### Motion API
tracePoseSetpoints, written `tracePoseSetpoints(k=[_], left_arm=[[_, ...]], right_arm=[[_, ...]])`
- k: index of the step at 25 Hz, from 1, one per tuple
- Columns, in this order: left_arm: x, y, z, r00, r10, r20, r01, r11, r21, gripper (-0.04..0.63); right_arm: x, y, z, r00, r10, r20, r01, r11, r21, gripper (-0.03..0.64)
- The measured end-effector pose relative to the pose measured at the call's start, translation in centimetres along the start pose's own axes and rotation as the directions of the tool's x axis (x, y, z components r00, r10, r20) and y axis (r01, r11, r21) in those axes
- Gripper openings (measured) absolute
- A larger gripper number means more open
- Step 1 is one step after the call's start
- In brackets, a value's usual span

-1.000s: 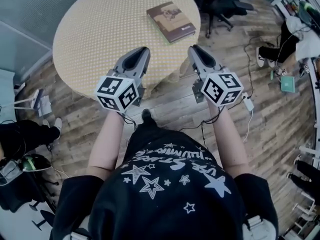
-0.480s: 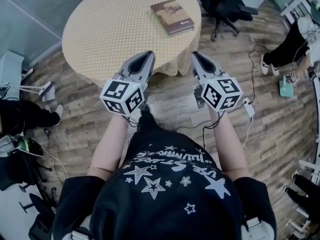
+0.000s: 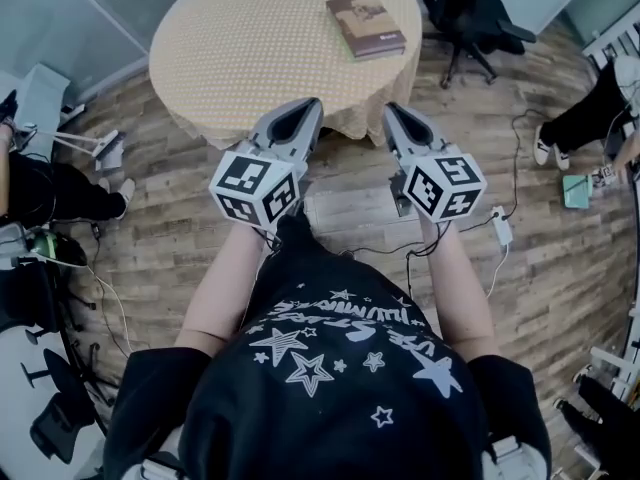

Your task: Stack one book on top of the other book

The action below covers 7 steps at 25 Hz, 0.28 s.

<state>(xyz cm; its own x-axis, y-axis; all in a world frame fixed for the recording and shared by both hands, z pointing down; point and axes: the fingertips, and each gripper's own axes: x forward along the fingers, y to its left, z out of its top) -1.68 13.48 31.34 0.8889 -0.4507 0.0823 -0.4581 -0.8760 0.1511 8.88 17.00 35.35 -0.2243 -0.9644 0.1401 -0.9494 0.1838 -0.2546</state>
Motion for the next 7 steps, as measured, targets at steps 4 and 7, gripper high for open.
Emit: tracePoseSetpoints(k=[4,7], left_arm=[[-1.0,-0.7,0.3,1.000,0.019,0.011,-0.019,1.000,0.006,0.009],[-1.3,-1.3,0.2,1.000,0.021,0.018,-0.021,1.000,0.001,0.009]], right_arm=[[-0.6,0.8,-0.2,1.000,0.016,-0.004,-0.016,1.000,-0.005,0.038],[-1.3,1.2,-0.3,1.000,0.020,-0.004,-0.020,1.000,-0.009,0.038]])
